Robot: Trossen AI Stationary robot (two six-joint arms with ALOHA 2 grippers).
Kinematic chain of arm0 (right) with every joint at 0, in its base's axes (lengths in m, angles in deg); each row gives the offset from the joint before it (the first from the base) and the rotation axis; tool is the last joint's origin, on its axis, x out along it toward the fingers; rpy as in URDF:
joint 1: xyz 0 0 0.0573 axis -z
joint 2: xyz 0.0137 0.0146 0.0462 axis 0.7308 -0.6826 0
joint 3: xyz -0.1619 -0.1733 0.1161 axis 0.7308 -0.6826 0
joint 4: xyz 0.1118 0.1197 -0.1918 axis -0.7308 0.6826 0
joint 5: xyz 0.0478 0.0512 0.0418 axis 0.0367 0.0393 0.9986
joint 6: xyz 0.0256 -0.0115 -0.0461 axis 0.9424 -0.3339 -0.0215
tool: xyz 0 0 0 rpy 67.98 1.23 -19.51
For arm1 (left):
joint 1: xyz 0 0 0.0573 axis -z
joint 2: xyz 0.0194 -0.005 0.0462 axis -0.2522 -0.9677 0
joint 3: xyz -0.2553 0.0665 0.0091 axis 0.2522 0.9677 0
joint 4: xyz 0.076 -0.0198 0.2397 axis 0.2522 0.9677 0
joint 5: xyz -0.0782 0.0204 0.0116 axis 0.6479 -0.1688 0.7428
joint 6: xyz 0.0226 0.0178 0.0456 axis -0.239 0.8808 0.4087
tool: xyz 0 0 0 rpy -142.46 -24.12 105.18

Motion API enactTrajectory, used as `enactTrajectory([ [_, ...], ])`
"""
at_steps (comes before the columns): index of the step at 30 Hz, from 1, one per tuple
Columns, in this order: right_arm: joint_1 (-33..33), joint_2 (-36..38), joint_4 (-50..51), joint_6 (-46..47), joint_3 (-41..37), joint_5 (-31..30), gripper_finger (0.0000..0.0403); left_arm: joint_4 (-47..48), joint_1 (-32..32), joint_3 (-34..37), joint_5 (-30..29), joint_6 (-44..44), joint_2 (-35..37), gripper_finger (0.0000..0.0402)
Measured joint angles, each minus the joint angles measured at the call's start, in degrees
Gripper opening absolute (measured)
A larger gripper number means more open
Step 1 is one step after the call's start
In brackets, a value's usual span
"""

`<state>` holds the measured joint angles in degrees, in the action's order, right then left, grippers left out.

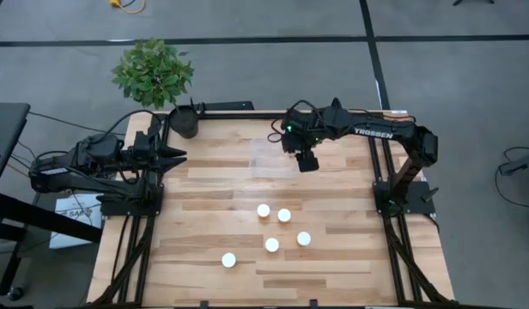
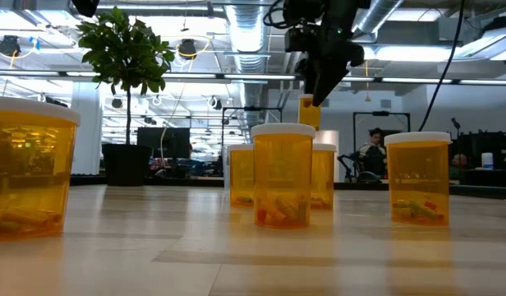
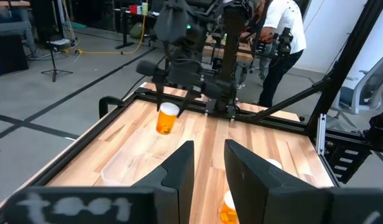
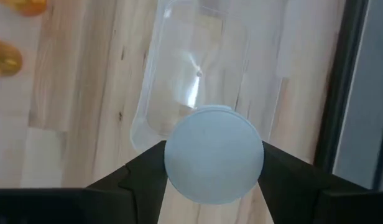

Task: Pick and place pill bottles into a basket
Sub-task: Put the orange pill bottle into the transparent bin

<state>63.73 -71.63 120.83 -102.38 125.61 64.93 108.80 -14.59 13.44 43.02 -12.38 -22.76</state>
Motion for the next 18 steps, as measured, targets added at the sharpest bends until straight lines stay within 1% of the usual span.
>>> enactTrajectory([
  [6, 2.06, -1.21, -1.04, -0.27, -0.02, 1.66, 0.0215, 0.0, 0.0, 0.0, 0.0, 0.0, 0.0, 0.0077],
  [9, 2.1, -2.98, -3.15, -0.44, 0.14, 1.67, 0.0216, 0.0, 0.0, 0.0, 0.0, 0.0, 0.0, 0.0077],
  [11, 2.45, -4.01, -2.15, -0.49, -0.22, 1.64, 0.0217, 0.0, 0.01, 0.0, 0.0, 0.0, 0.02, 0.0077],
  [13, 2.36, -5.16, -4.84, -0.19, 0.19, 1.94, 0.0218, -0.02, -0.01, 0.0, 0.0, 0.0, 0.01, 0.0077],
  [15, 2.78, -6.05, -3.14, -0.04, -0.06, 2.16, 0.0218, -0.02, 0.01, 0.0, 0.0, -0.01, 0.01, 0.0077],
  [17, 2.75, -7.46, -5.18, -0.09, 0.09, 2.84, 0.0216, -0.04, 0.01, 0.0, 0.0, -0.25, 0.02, 0.0077],
  [18, 2.82, -8.1, -4.47, -0.06, 0.06, 2.91, 0.0215, -0.02, 0.01, 0.0, 0.0, -0.33, 0.02, 0.0077],
])
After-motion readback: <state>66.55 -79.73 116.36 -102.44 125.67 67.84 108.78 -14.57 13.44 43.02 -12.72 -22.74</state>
